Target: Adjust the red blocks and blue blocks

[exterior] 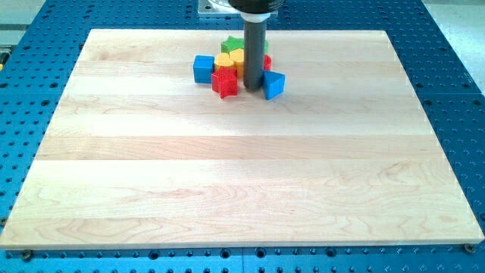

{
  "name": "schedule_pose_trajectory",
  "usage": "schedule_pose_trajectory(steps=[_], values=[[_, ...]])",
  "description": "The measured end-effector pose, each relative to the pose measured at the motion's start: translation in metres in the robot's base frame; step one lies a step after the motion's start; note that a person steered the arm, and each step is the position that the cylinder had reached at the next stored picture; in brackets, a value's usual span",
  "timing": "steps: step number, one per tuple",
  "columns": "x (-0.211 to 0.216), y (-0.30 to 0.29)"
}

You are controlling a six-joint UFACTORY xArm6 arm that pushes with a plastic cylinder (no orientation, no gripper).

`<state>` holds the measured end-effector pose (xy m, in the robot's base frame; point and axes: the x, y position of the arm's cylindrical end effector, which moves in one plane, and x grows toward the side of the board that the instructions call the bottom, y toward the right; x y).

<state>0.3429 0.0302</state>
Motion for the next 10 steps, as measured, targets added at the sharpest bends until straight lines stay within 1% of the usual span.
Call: schedule_pose_trajectory(steps=[1, 2, 3, 4, 5, 6, 7, 9, 10], values=[[-0.010, 0.004], [-0.008, 0.034], [0.002, 0.091], [0.052, 0.083], [0.051, 0.038], [0.106, 0.032], [0.116, 0.006], [0.022, 0.001], [0.020, -0.003]])
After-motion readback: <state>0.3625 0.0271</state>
